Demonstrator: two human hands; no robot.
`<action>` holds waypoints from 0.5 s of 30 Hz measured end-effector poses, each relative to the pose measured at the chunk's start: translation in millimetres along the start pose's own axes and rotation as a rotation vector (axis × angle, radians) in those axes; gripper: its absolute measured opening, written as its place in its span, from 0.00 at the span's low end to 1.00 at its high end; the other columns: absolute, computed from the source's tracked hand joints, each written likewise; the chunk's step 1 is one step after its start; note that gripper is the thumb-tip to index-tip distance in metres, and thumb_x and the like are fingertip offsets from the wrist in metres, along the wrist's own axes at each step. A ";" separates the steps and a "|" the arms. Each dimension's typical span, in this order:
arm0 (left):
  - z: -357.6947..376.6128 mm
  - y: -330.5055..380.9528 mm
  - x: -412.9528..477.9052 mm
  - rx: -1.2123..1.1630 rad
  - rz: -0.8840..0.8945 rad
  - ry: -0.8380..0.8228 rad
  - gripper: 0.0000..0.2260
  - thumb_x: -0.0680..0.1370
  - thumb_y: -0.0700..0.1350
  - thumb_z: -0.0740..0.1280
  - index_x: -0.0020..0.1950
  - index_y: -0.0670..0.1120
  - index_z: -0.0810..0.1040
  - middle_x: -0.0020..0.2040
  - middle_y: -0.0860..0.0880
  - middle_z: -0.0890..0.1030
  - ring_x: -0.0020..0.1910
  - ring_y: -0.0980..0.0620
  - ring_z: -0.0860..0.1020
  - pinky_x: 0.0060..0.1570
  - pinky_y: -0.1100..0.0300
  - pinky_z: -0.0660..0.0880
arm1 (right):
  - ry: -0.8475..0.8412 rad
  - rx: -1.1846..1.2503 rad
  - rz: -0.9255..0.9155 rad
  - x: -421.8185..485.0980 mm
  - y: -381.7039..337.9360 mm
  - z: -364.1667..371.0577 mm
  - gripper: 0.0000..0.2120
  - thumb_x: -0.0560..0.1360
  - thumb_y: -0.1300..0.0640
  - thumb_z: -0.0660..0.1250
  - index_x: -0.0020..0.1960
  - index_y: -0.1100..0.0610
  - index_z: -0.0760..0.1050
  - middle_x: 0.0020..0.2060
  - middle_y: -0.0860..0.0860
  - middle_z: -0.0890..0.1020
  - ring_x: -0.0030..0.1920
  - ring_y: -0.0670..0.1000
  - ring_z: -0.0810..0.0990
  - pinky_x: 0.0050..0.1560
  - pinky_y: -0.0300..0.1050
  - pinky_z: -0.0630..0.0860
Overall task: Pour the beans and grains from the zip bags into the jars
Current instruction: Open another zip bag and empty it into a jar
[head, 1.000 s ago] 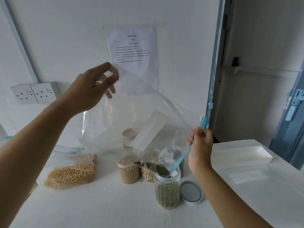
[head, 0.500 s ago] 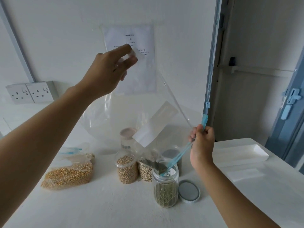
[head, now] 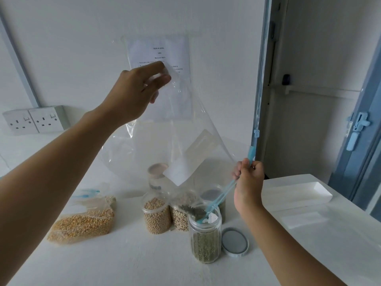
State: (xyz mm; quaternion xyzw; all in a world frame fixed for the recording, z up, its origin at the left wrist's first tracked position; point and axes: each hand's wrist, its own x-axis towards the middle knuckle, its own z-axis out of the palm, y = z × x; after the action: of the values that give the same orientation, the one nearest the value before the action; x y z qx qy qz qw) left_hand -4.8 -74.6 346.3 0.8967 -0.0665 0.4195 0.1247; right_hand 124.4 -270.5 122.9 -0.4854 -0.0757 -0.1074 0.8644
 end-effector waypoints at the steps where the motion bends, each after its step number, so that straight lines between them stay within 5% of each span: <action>1: 0.0 0.0 -0.2 -0.002 0.003 0.004 0.09 0.86 0.49 0.60 0.48 0.49 0.74 0.32 0.46 0.78 0.31 0.56 0.73 0.36 0.71 0.67 | -0.003 0.001 -0.004 -0.6 0.0 0.2 0.12 0.86 0.59 0.57 0.44 0.55 0.65 0.30 0.48 0.71 0.29 0.46 0.65 0.35 0.41 0.67; 11: 4.7 8.1 8.9 0.066 0.111 -0.055 0.09 0.87 0.49 0.59 0.54 0.46 0.75 0.33 0.49 0.77 0.34 0.60 0.75 0.40 0.72 0.67 | 0.089 0.041 0.037 0.2 3.2 -5.1 0.11 0.86 0.60 0.56 0.44 0.55 0.64 0.31 0.50 0.69 0.28 0.45 0.65 0.33 0.39 0.68; 15: 14.5 12.7 15.4 0.084 0.154 -0.097 0.09 0.86 0.51 0.59 0.54 0.47 0.74 0.34 0.49 0.77 0.35 0.53 0.76 0.42 0.59 0.72 | 0.139 0.087 0.110 -1.6 9.3 -10.6 0.11 0.87 0.59 0.54 0.45 0.55 0.64 0.32 0.50 0.68 0.29 0.46 0.64 0.34 0.42 0.66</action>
State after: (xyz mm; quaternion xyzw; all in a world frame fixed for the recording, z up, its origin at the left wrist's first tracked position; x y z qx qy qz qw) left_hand 12.9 -91.0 351.4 0.9126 -0.1236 0.3865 0.0508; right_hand 125.5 -274.7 109.4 -0.4422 0.0065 -0.0899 0.8924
